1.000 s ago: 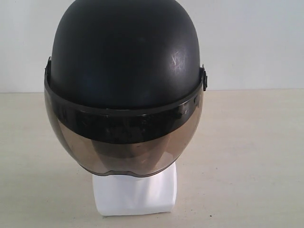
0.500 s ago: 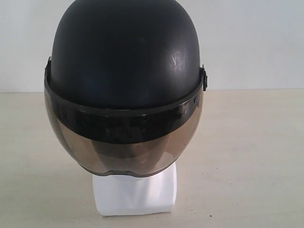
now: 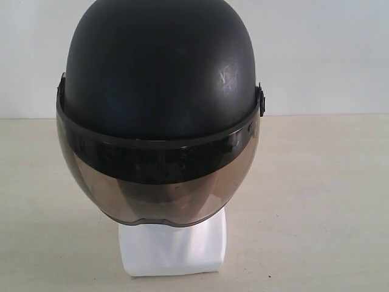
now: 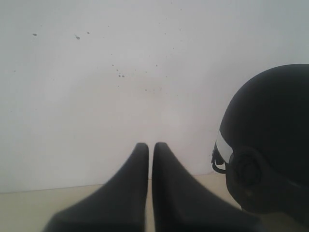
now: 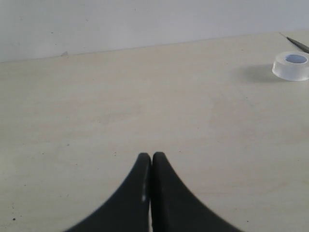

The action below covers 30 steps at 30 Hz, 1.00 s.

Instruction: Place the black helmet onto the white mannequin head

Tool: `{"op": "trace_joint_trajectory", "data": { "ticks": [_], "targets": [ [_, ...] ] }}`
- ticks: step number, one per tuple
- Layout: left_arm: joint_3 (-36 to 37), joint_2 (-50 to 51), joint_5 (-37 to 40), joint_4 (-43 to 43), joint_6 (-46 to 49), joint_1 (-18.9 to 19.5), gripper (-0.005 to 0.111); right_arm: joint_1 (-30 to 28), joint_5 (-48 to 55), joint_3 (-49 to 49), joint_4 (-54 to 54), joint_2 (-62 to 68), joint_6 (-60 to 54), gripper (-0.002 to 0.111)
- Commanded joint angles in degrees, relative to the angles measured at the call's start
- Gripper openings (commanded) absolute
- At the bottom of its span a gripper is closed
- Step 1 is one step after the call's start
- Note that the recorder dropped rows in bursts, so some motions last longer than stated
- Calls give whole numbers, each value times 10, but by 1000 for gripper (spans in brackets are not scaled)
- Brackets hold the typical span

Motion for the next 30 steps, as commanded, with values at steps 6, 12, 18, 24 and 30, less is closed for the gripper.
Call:
{"op": "trace_joint_trajectory", "data": {
  "ticks": [6,12,18,24,30],
  "targets": [
    [27,-125,-5,-4,-19,1,4,-2,-3,0,1,-3,0,0],
    [39,-198,32,-163,-169,2,4,-2,-3,0,1,-3,0,0],
    [39,-208,44,-451,7,2,4,-2,-3,0,1,-3,0,0],
    [67,-208,106,-763,789,2,4,-2,-3,0,1,-3,0,0],
    [116,-208,173,-1126,1156,2,4,-2,-3,0,1,-3,0,0]
  ]
}}
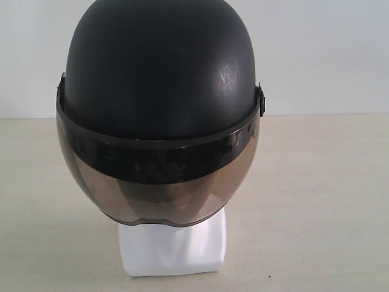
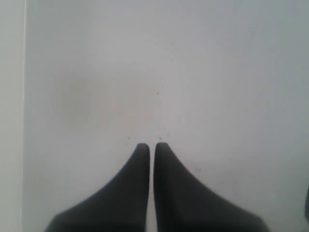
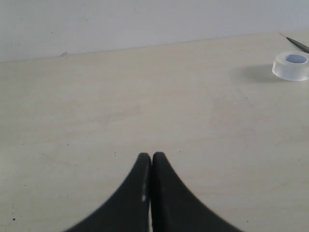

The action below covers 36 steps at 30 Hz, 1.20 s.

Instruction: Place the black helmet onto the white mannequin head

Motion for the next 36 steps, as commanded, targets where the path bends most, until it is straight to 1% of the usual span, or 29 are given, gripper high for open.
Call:
{"op": "trace_joint_trajectory", "data": {
  "ticks": [1,6,7,9,16,19,24,28,36],
  "targets": [
    [43,-4,96,-205,194,2,4,-2,-3,0,1,-3,-1,0],
    [72,-10,238,-205,173,2,4,-2,-3,0,1,-3,-1,0],
    [76,-13,260,-205,173,2,4,-2,-3,0,1,-3,-1,0],
    [88,-16,280,-205,173,2,4,-2,-3,0,1,-3,-1,0],
    [140,-19,283,-205,95,2,4,-2,-3,0,1,-3,-1,0],
    [168,-19,282,-183,91,2,4,-2,-3,0,1,-3,-1,0],
    [168,-19,247,-111,88,2,4,-2,-3,0,1,-3,-1,0],
    [168,-19,243,-63,50,2,4,-2,-3,0,1,-3,-1,0],
    [168,-19,244,-64,50,2,4,-2,-3,0,1,-3,-1,0]
  ]
}}
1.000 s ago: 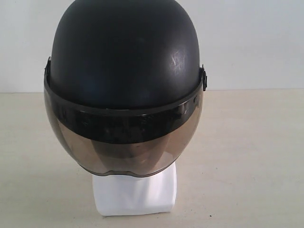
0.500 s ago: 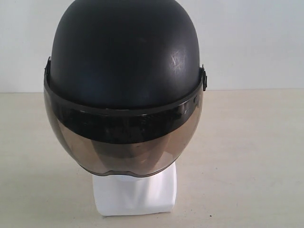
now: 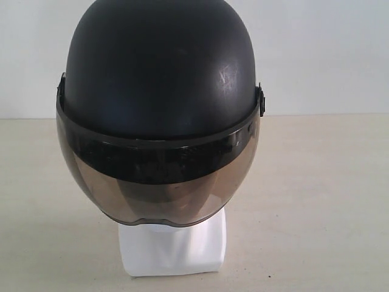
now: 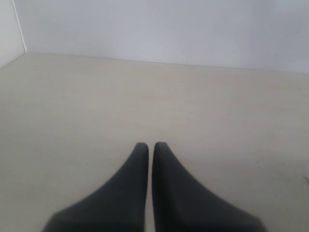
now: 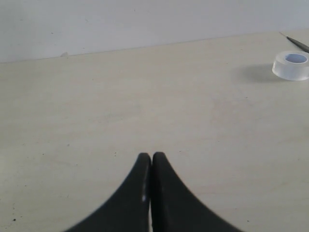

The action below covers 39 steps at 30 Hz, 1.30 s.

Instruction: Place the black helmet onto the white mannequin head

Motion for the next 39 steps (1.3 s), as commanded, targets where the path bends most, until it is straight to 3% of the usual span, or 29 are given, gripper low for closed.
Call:
{"op": "trace_joint_trajectory", "data": {
  "ticks": [1,6,15,39],
  "targets": [
    [2,-2,-7,4,-6,2,4,-2,-3,0,1,-3,-2,0],
    [2,-2,-7,4,6,1,4,-2,-3,0,1,-3,-2,0],
    [2,-2,-7,4,21,-60,4,-2,-9,0,1,-3,-2,0],
    [2,-2,-7,-5,43,-62,4,-2,-9,0,1,-3,-2,0]
  ]
}}
